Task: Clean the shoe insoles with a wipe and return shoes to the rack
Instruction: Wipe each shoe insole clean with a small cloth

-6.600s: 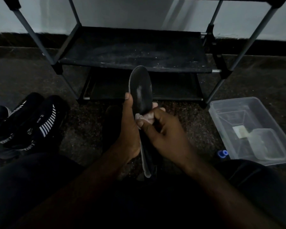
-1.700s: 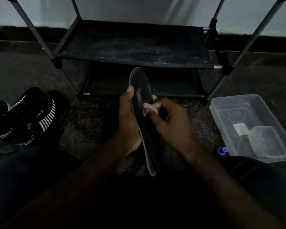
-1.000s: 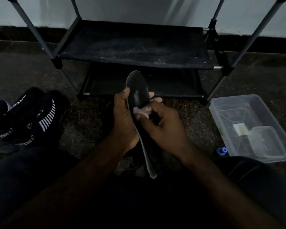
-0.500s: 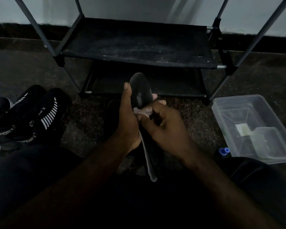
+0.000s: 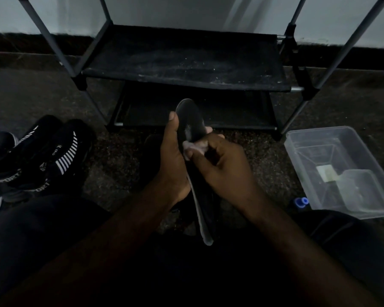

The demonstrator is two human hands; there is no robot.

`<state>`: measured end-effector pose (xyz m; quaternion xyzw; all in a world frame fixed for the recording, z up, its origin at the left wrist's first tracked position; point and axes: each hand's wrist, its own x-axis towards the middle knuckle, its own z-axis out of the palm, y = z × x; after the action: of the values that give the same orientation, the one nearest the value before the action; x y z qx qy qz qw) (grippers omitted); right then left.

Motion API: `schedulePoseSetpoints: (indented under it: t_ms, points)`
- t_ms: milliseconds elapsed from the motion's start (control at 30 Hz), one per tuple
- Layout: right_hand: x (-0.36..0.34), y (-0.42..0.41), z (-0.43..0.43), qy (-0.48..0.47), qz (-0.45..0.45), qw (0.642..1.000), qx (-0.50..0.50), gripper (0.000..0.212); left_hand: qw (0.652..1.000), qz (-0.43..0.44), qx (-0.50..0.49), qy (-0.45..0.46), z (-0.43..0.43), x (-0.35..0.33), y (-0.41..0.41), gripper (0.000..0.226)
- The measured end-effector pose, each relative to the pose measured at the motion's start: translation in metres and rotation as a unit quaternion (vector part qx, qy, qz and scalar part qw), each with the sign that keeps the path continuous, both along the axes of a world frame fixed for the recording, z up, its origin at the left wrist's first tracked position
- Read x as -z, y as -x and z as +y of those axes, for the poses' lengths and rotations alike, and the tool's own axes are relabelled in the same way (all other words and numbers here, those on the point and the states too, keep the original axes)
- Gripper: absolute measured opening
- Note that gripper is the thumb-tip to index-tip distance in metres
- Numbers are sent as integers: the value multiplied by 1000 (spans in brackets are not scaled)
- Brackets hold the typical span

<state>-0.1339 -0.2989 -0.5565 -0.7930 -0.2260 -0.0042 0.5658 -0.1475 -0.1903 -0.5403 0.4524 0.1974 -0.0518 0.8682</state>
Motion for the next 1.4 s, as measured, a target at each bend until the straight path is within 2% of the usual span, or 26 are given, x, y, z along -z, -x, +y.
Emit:
schedulePoseSetpoints:
  t_ms: [100,167,233,333,400,533,600,700,800,867,967,1033,1133,1233,1300,1400]
  points:
    - [8,-17,-8,25,11,994,110,23,999,-22,24,-1,-4,0,0,73]
    - [9,-22,-9,11,36,992,125,21,999,-24,31,2,-5,-2,0,74]
    - [5,-15,-4,-22,55,996,71,14,1000,-14,14,2,-2,-2,-1,75]
    - [-4,1,4,-27,40,998,-35,11,1000,9,-1,-4,2,0,-2,81]
    - [-4,0,4,-23,37,998,-43,12,1000,8,1,-6,2,1,-2,80]
    - [5,-18,-7,-21,52,993,104,15,1000,-12,26,13,-4,1,-1,77]
    - [7,-21,-9,-19,65,990,127,16,999,-15,31,12,-7,2,-1,76]
    - [0,-7,0,-37,69,997,29,14,1000,2,3,13,-1,4,-2,73]
    - [-5,5,5,-35,32,998,-43,12,1000,6,9,-7,2,5,-1,82]
    - [-2,-1,2,-19,24,1000,-6,11,1000,1,8,-8,2,3,-1,79]
    - [5,-18,-6,11,26,993,115,19,999,-20,35,-14,-3,4,0,75]
    - [4,-20,-7,2,32,991,133,19,999,-24,35,-12,-5,3,1,74]
    - [-4,-4,3,-33,21,998,56,12,1000,-19,17,-6,-4,5,0,76]
    - [-8,7,9,-26,-20,999,1,13,1000,-12,17,-15,-2,6,1,86]
    - [-4,1,6,-1,-45,998,36,17,1000,-26,7,-7,-1,7,1,79]
    - [2,-14,-3,26,-41,988,145,25,999,-46,19,-13,-4,6,0,73]
